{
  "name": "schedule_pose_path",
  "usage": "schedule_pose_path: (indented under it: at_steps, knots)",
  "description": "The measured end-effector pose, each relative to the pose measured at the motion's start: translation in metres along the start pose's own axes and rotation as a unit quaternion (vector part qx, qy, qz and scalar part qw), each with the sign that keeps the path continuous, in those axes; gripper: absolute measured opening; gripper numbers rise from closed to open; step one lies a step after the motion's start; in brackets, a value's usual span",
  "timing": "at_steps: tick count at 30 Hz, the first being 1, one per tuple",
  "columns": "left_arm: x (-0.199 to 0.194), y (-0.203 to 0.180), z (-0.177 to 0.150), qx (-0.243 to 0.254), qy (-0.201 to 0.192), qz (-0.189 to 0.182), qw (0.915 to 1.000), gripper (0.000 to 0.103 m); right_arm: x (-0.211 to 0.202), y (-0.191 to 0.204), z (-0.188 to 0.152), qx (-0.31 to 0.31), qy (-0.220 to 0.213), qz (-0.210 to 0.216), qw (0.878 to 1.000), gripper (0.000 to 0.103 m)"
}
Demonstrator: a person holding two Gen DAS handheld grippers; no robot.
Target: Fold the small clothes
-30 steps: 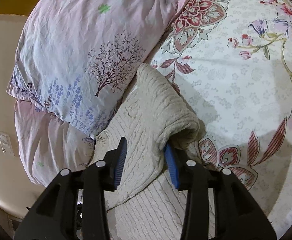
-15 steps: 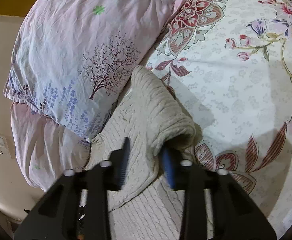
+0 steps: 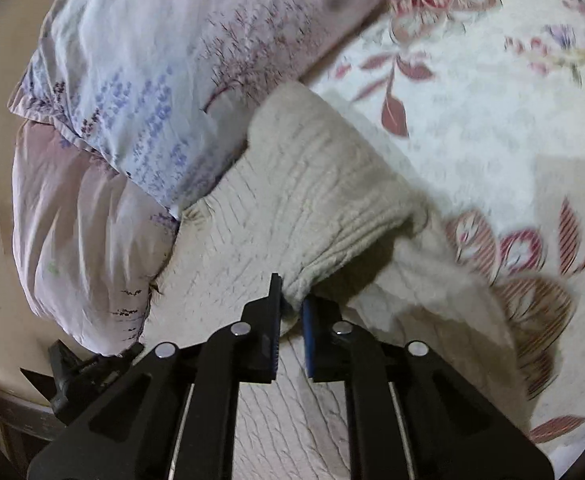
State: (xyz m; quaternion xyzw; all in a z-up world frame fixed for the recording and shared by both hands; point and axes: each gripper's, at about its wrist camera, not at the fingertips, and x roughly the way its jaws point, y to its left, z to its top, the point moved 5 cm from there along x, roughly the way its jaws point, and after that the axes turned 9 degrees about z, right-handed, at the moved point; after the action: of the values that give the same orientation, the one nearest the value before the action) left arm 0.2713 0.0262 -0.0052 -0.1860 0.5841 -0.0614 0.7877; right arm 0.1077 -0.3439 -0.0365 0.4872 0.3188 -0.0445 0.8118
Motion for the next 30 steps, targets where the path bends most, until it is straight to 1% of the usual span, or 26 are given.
schedule_pose_path:
  at_steps: [1, 2, 3, 4, 6, 8, 10, 12, 15, 16, 17, 18, 19, 20, 21, 22, 23, 24, 25, 26, 27, 28, 29, 30]
  knots:
    - [0.001, 0.006, 0.000, -0.002, -0.001, 0.007, 1.0000, 0.005, -0.002, -0.002, 0.002, 0.007, -0.007, -0.003, 1.000, 0.031]
    - [0.001, 0.012, 0.000, -0.007, -0.001, 0.009, 0.9999, 0.005, -0.005, -0.004, 0.004, 0.011, -0.015, -0.002, 1.000, 0.046]
    - [0.003, 0.016, -0.001, -0.012, 0.001, 0.008, 0.9999, 0.005, -0.010, -0.007, 0.008, 0.016, -0.027, -0.002, 1.000, 0.050]
    - [0.004, 0.020, -0.002, -0.016, 0.004, 0.008, 0.9998, 0.005, -0.016, -0.010, 0.014, 0.021, -0.045, -0.006, 0.999, 0.050]
    - [0.007, 0.022, -0.006, -0.017, 0.010, 0.001, 0.9998, 0.005, -0.020, -0.018, 0.022, 0.031, -0.060, -0.013, 0.998, 0.046]
    - [0.008, 0.018, -0.011, -0.010, 0.013, -0.016, 0.9997, 0.005, -0.019, -0.026, 0.028, 0.045, -0.064, -0.021, 0.997, 0.024]
    - [0.010, 0.011, -0.016, 0.003, 0.017, -0.031, 0.9994, 0.005, -0.018, -0.032, 0.029, 0.050, -0.064, -0.026, 0.996, 0.013]
    - [0.012, 0.006, -0.019, 0.012, 0.021, -0.033, 0.9992, 0.005, -0.019, -0.034, 0.029, 0.044, -0.071, -0.033, 0.996, 0.011]
    - [0.019, 0.002, -0.020, 0.021, 0.022, -0.016, 0.9994, 0.005, -0.017, -0.036, 0.026, 0.031, -0.067, -0.063, 0.995, 0.010]
    - [0.020, 0.001, -0.021, 0.023, 0.021, -0.013, 0.9994, 0.005, -0.017, -0.034, 0.026, 0.027, -0.067, -0.071, 0.995, 0.013]
    - [0.020, 0.001, -0.020, 0.026, 0.019, -0.009, 0.9995, 0.006, -0.019, -0.030, 0.025, 0.017, -0.068, -0.087, 0.994, 0.020]
    - [0.020, -0.001, -0.020, 0.027, 0.017, -0.007, 0.9995, 0.006, -0.022, -0.023, 0.024, -0.004, -0.072, -0.112, 0.991, 0.024]
    - [0.019, -0.001, -0.020, 0.028, 0.017, -0.008, 0.9994, 0.006, -0.024, -0.018, 0.022, -0.019, -0.079, -0.129, 0.988, 0.042]
    - [0.019, -0.001, -0.020, 0.025, 0.017, -0.011, 0.9995, 0.006, -0.031, -0.008, 0.020, -0.051, -0.098, -0.159, 0.981, 0.061]
    - [0.017, 0.001, -0.021, 0.021, 0.018, -0.016, 0.9995, 0.006, -0.039, 0.003, 0.017, -0.085, -0.123, -0.187, 0.971, 0.065]
    - [0.014, 0.004, -0.021, 0.016, 0.019, -0.019, 0.9995, 0.006, -0.045, 0.016, 0.014, -0.119, -0.147, -0.202, 0.961, 0.066]
    - [0.011, 0.008, -0.021, 0.013, 0.018, -0.022, 0.9995, 0.007, -0.046, 0.025, 0.012, -0.144, -0.155, -0.202, 0.956, 0.066]
    - [0.007, 0.012, -0.022, 0.010, 0.015, -0.024, 0.9996, 0.009, -0.044, 0.034, 0.011, -0.170, -0.152, -0.194, 0.954, 0.067]
    - [0.000, 0.019, -0.022, 0.006, 0.009, -0.025, 0.9996, 0.012, -0.032, 0.046, 0.008, -0.200, -0.134, -0.181, 0.954, 0.068]
    - [-0.005, 0.025, -0.022, 0.002, 0.006, -0.025, 0.9997, 0.023, -0.022, 0.052, 0.007, -0.213, -0.114, -0.168, 0.956, 0.068]
    - [-0.013, 0.035, -0.022, -0.005, 0.000, -0.025, 0.9997, 0.038, -0.009, 0.057, 0.004, -0.220, -0.088, -0.146, 0.960, 0.068]
    - [-0.021, 0.045, -0.022, -0.013, -0.008, -0.024, 0.9996, 0.049, 0.003, 0.061, 0.000, -0.223, -0.068, -0.133, 0.963, 0.068]
    - [-0.029, 0.056, -0.022, -0.021, -0.018, -0.023, 0.9993, 0.052, 0.017, 0.064, -0.005, -0.228, -0.041, -0.122, 0.965, 0.068]
    - [-0.039, 0.069, -0.022, -0.033, -0.028, -0.023, 0.9988, 0.052, 0.027, 0.066, -0.011, -0.234, -0.023, -0.118, 0.965, 0.068]
